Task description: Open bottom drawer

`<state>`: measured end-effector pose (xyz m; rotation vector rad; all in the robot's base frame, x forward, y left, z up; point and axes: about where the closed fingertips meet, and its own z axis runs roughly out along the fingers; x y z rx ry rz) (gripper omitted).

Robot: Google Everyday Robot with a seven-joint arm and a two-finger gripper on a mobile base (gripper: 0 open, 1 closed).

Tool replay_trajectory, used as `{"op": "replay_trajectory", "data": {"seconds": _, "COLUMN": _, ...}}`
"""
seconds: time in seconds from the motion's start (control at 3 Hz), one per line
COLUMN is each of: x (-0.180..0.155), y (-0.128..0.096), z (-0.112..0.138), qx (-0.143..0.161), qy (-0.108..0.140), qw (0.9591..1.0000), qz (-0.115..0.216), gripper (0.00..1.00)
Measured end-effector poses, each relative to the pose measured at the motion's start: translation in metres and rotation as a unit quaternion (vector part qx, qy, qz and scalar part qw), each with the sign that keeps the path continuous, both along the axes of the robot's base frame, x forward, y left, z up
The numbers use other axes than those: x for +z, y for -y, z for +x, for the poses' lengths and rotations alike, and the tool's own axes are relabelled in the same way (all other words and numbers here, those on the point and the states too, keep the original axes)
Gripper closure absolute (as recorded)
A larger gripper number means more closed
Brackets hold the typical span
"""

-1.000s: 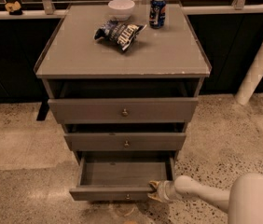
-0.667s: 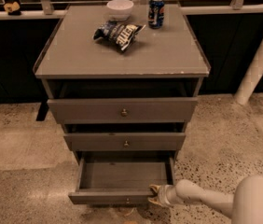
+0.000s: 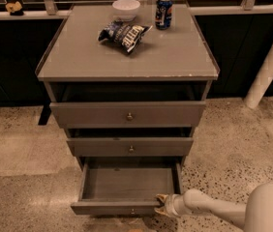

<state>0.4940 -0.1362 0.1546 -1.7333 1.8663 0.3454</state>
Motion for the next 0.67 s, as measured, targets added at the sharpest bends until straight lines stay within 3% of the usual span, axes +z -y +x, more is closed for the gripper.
{"op": "replay_trajectory", "data": {"seconds": 0.67, "x": 0.0, "y": -0.0001, "z": -0.0001, "qx": 0.0, "qy": 0.0, "qw": 1.0, "qz": 0.0, "gripper": 0.58}}
